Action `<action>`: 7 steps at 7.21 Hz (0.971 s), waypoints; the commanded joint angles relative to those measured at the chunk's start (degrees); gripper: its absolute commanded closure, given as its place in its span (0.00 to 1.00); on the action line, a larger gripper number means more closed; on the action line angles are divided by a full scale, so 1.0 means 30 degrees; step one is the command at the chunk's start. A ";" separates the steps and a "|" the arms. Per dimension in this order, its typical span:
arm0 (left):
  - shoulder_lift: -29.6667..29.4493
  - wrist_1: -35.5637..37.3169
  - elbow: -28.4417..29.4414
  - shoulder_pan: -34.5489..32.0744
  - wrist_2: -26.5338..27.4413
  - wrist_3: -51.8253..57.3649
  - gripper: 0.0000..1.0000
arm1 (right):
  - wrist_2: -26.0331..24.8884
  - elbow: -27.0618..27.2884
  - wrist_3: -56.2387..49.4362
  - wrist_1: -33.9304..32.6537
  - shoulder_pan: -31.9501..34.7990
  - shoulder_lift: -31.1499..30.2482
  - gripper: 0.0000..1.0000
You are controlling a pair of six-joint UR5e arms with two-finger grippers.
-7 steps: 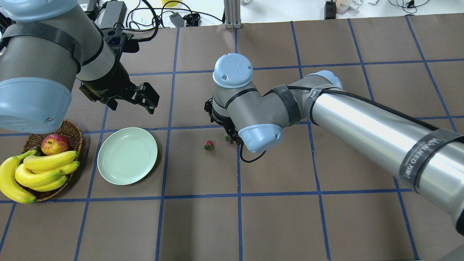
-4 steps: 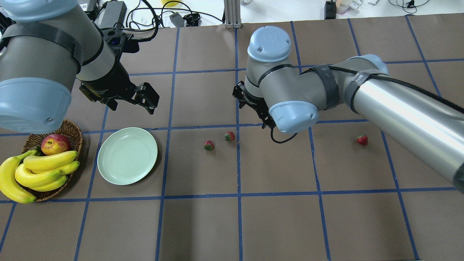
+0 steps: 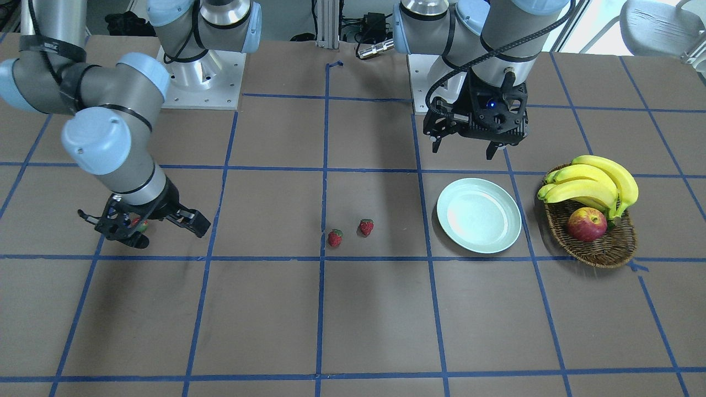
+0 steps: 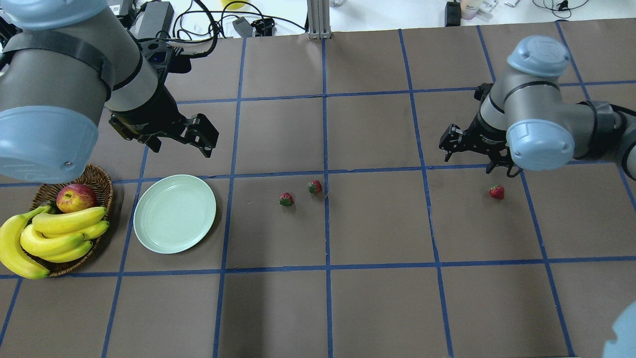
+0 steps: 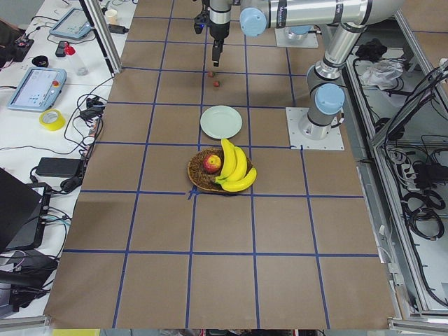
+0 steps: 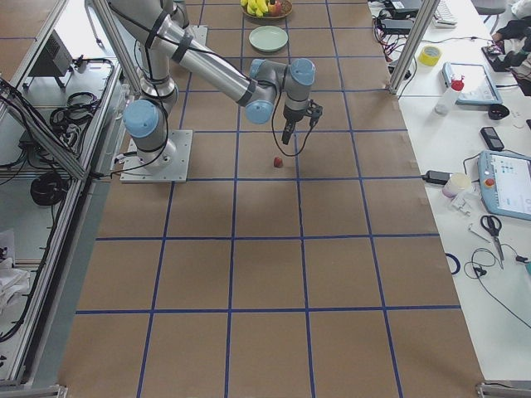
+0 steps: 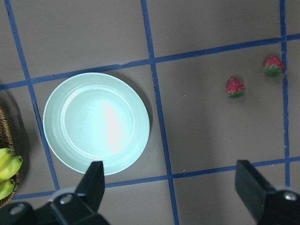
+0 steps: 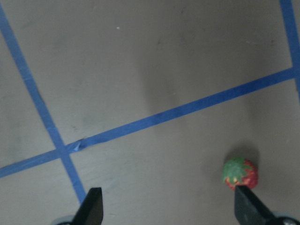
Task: Collect all strawberries into plate
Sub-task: 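Move the right gripper to the last strawberry and grasp it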
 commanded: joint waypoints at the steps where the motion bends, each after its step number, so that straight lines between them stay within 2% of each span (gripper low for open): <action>1: -0.0019 0.0008 -0.0002 0.0000 -0.0001 0.0004 0.00 | -0.0696 0.1240 -0.1411 -0.1488 -0.0630 0.0149 0.03; 3: -0.0049 -0.0021 -0.0002 0.0000 -0.0001 0.0004 0.00 | -0.0756 0.3495 -0.1381 -0.5203 -0.1037 0.0296 0.03; 5: -0.0078 -0.0021 -0.0002 0.0000 -0.0001 0.0004 0.00 | -0.0668 0.3915 -0.1439 -0.5806 -0.1829 0.0355 0.03; 6: -0.0078 -0.0021 -0.0031 -0.0029 -0.0030 0.0004 0.00 | -0.0668 0.3974 -0.1382 -0.5806 -0.1832 0.0355 0.08; 7: -0.0078 -0.0021 -0.0032 -0.0029 -0.0001 0.0004 0.00 | -0.0697 0.3945 -0.1410 -0.5806 -0.1861 0.0326 0.26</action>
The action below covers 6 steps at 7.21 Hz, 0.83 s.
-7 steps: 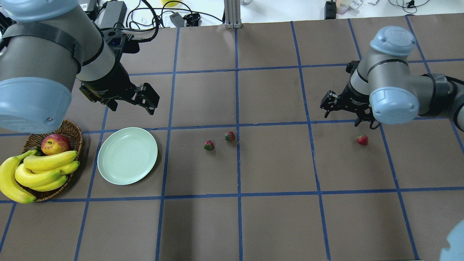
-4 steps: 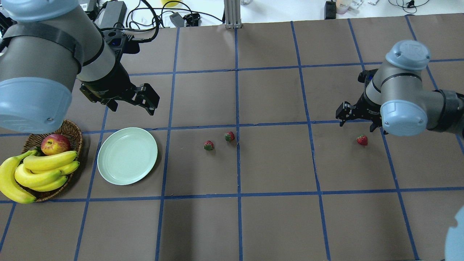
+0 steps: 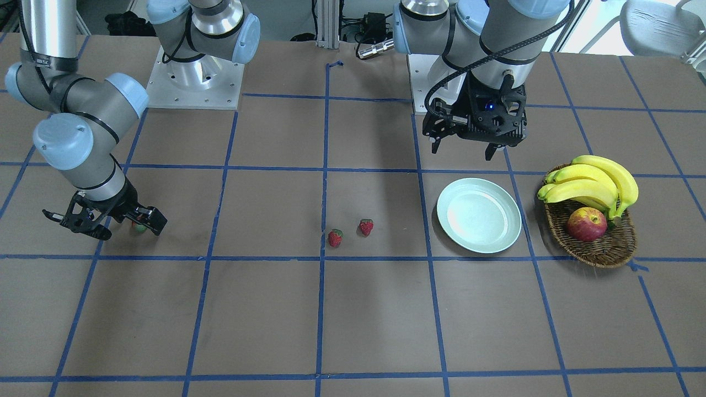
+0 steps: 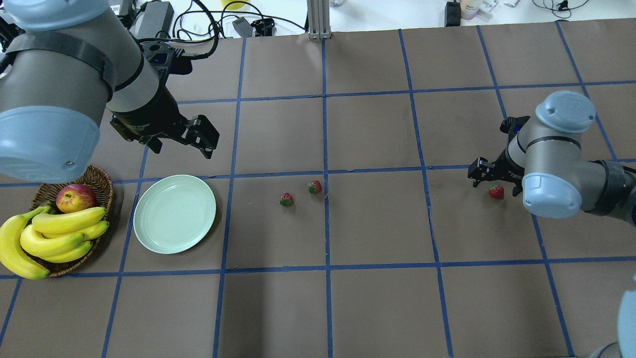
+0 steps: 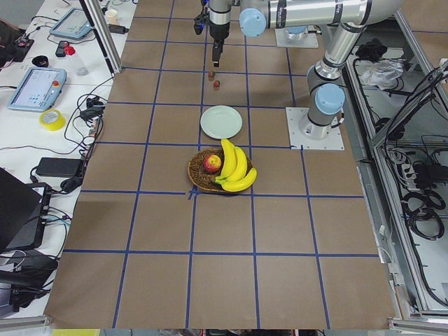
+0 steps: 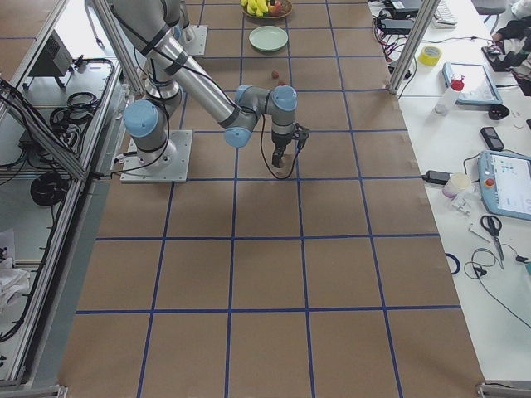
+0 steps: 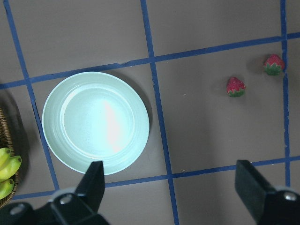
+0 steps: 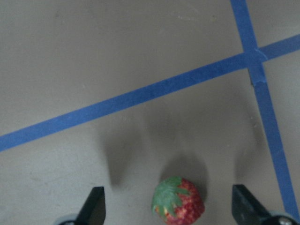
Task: Collect all strawberries into plate
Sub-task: 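Move the right gripper to the last strawberry and grasp it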
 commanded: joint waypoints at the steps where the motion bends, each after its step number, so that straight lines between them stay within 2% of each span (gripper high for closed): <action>1: -0.0005 0.0000 -0.0010 -0.0012 0.0013 0.0000 0.00 | 0.0096 0.0063 0.0018 -0.0030 -0.0089 0.0012 0.47; 3: -0.0005 0.0000 -0.0010 -0.0012 0.0013 0.0000 0.00 | 0.0155 0.0064 -0.0040 -0.0030 -0.0089 0.0012 0.70; 5: -0.0005 0.0000 -0.0039 0.0017 0.0013 0.0029 0.00 | 0.0185 -0.0082 0.0136 0.0145 -0.0089 -0.0017 0.76; 6: -0.0005 0.0000 -0.0010 -0.0012 0.0013 0.0029 0.00 | 0.0243 -0.0402 0.0629 0.0349 0.0027 -0.0104 0.75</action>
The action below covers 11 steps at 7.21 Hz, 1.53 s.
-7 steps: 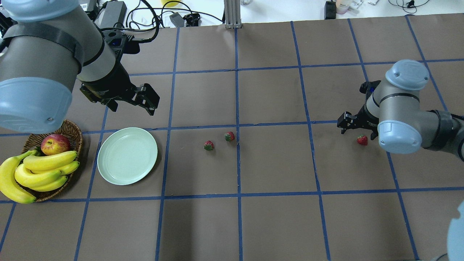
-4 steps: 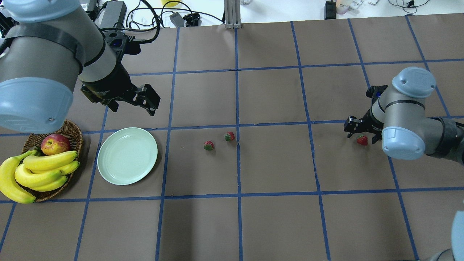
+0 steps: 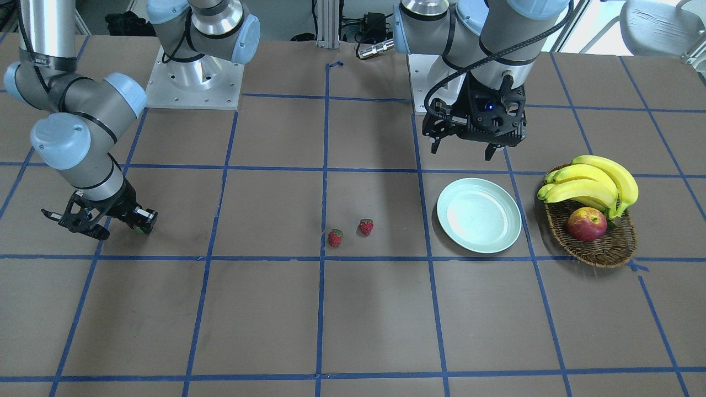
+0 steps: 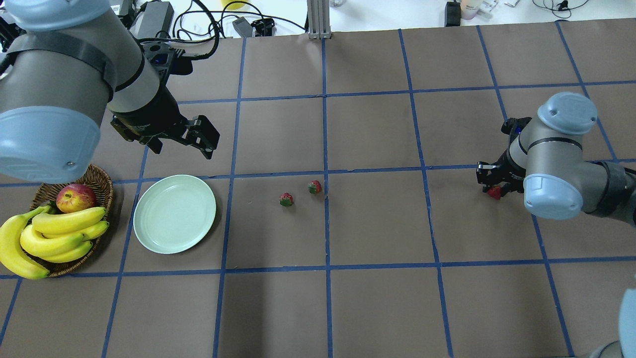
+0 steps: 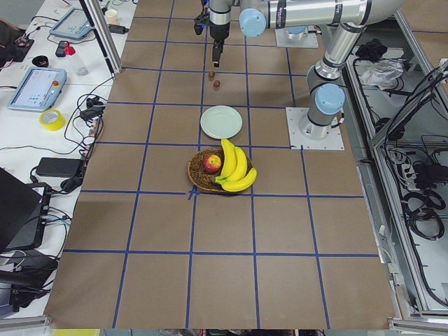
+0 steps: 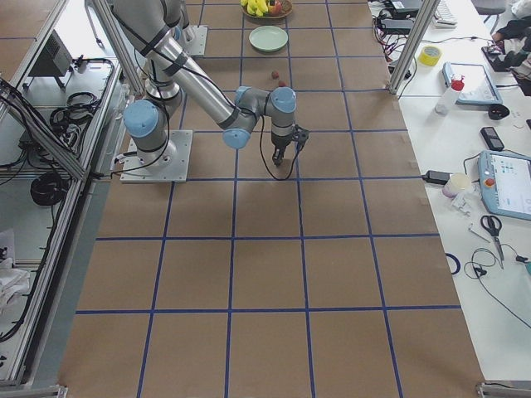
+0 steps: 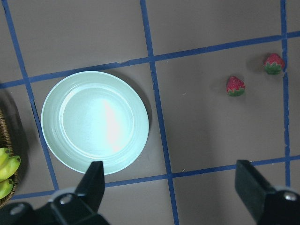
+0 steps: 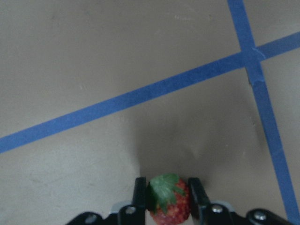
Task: Collect all strawberries into plate
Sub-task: 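Carry the strawberry toward the plate and release it beside the others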
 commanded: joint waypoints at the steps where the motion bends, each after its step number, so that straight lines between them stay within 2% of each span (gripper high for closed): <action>1: 0.0000 0.0000 0.0013 -0.0009 0.0000 0.0010 0.00 | 0.0161 -0.0929 0.2560 0.1427 0.0676 -0.0243 0.75; 2: 0.0000 0.0000 0.0013 -0.0009 0.0000 0.0010 0.00 | 0.0394 -0.1661 0.4786 0.2310 0.2306 -0.0245 0.75; 4: 0.0000 0.0000 -0.0016 -0.0009 0.0000 0.0010 0.00 | 0.0455 -0.2629 1.1309 0.2553 0.6405 -0.0042 0.75; 5: -0.0029 0.0000 0.0013 -0.0009 0.0000 0.0010 0.00 | 0.1586 -0.2780 1.4038 0.2524 0.8019 0.0163 0.75; 6: -0.0029 0.0000 -0.0016 -0.0009 -0.0029 0.0010 0.00 | 0.3628 -0.2955 1.7053 0.2234 0.9485 0.0484 0.76; 9: 0.0000 0.0000 -0.0016 0.0020 0.0029 0.0039 0.00 | 0.6275 -0.5262 2.2895 0.2143 1.2800 0.1946 0.77; 11: -0.0029 0.0029 0.0013 0.0020 0.0000 0.0040 0.00 | 0.6808 -0.7400 2.6296 0.2143 1.4910 0.3701 0.76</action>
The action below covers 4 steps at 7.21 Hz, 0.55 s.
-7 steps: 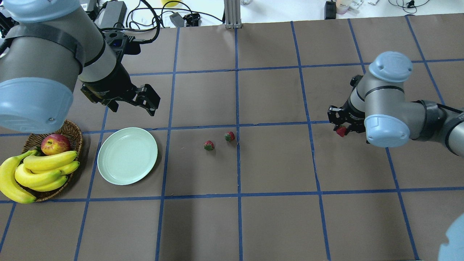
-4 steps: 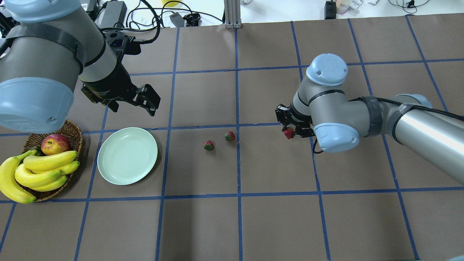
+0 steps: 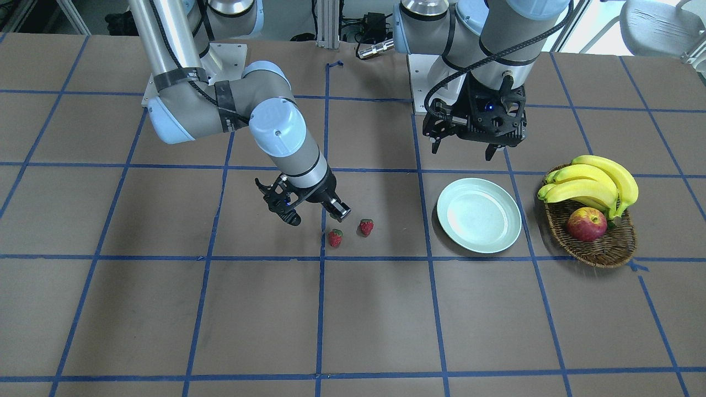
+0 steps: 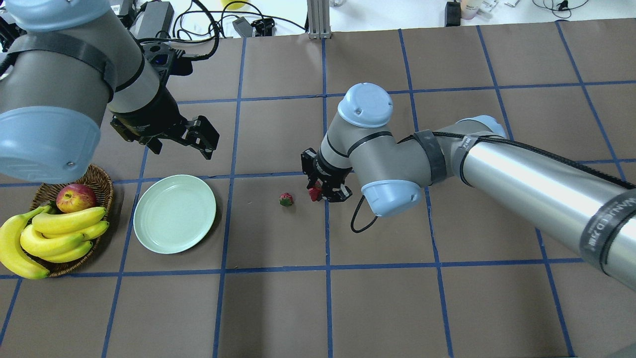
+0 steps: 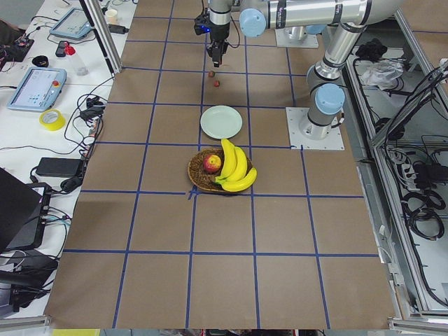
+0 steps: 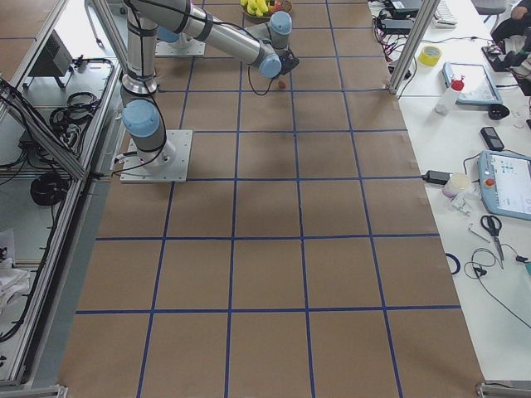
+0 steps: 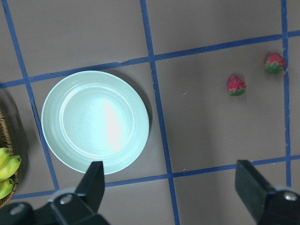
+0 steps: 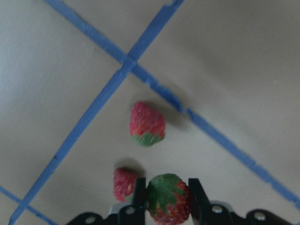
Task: Collect all strawberries into plate
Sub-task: 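Carry the strawberry toward the plate and release it beside the others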
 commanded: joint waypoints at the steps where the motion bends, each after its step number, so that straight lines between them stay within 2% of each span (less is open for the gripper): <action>1: 0.0006 0.0064 0.0025 0.0005 -0.0063 -0.0007 0.00 | 0.0596 -0.2346 0.3550 -0.0047 0.2022 0.1858 0.76; 4: 0.0035 0.0094 0.0083 -0.0053 -0.0092 -0.0007 0.00 | 0.0596 -0.3849 0.5204 -0.0047 0.2965 0.3444 0.74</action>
